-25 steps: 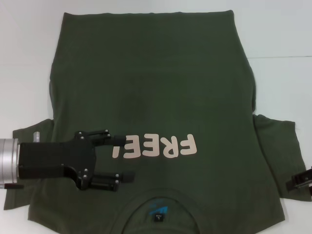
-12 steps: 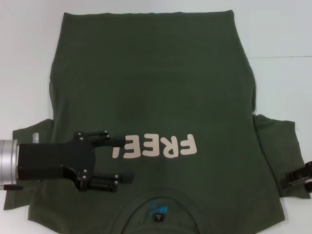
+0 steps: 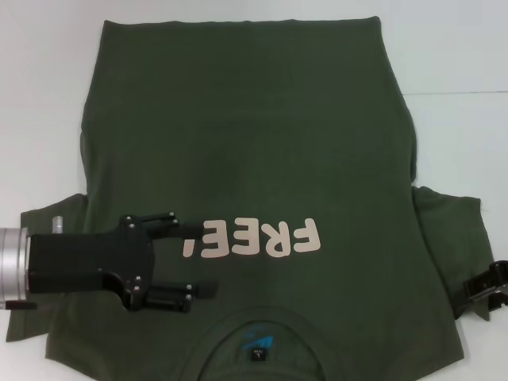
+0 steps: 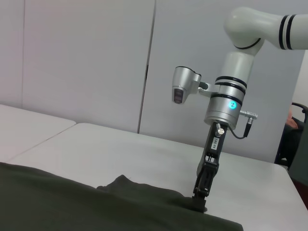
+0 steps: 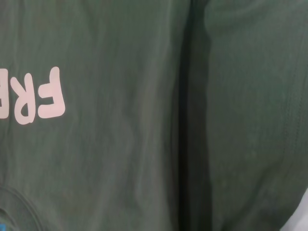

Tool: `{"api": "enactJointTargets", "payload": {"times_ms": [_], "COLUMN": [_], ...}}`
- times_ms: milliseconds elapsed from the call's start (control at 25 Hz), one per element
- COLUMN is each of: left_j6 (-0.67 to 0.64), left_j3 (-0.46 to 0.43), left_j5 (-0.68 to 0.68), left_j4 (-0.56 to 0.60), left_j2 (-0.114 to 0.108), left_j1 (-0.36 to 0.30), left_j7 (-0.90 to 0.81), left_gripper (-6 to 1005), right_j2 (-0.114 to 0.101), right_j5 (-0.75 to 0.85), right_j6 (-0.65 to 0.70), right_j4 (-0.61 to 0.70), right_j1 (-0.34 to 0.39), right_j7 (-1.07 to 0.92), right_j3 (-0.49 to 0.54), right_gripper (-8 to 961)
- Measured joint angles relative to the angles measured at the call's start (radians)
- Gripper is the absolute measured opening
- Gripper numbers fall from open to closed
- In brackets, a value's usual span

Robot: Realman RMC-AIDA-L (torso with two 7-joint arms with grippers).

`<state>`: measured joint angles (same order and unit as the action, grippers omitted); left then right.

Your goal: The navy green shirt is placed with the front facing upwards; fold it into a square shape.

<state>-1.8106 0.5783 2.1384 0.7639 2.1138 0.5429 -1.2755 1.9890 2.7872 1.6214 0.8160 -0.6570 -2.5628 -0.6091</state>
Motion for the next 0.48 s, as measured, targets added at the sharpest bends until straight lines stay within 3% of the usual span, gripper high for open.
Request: {"api": "enactJointTargets", "payload": {"times_ms": [120, 480], "left_j6": [0.002, 0.016], "left_j3": [-0.004, 0.0], "left_j5": [0.0, 0.0], "left_j4": [0.0, 0.0], "left_j2": [0.0, 0.002], "left_j1": [0.0, 0.0], "left_j7": [0.004, 0.007], "left_gripper": [886, 886], "right_j2": [0.0, 0.001], "right_j5": [0.003, 0.009], "right_j6": [-0.001, -0.004], "right_j4": [0.0, 0.0], "right_j1": [-0.001, -0.009], "right_j7": [0.003, -0.004], "right_j3": [0.0, -0.025], "right_gripper": [708, 328]}}
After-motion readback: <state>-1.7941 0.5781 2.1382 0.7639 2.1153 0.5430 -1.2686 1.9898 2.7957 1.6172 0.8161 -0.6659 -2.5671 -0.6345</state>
